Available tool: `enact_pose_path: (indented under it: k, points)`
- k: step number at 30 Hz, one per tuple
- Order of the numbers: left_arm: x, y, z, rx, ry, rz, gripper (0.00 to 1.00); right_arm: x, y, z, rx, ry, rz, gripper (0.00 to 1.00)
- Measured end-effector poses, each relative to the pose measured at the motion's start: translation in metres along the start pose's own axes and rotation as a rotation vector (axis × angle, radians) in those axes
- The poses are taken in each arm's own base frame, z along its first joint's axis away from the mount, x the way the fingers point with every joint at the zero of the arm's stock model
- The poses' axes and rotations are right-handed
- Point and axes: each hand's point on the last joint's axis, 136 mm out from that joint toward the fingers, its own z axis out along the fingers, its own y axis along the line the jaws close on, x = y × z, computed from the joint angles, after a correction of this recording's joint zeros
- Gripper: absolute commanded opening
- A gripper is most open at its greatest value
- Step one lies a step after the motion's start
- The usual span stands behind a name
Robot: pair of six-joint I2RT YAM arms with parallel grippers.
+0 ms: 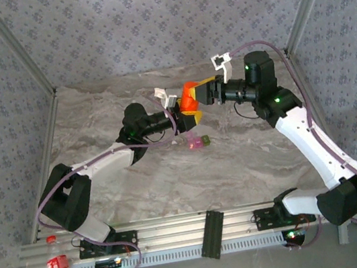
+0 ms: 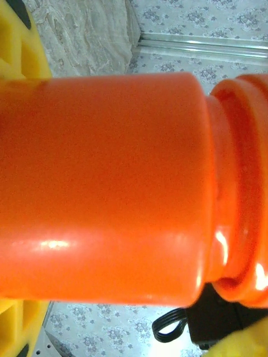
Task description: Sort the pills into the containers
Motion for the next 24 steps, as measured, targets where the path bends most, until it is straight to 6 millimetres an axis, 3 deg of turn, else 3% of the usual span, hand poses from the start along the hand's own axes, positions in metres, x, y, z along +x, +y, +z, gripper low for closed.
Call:
enact_pose_path:
  k: [6,24]
  points:
    - [0.0,0.001,-0.001,-0.004,0.0,-0.001,0.0,0.0,0.0,0.001,0.005,-0.001,-0.012,0.41]
    - [0.0,0.012,-0.002,-0.056,-0.004,0.012,0.0,0.002,-0.003,0.007,0.135,-0.044,-0.113,0.38]
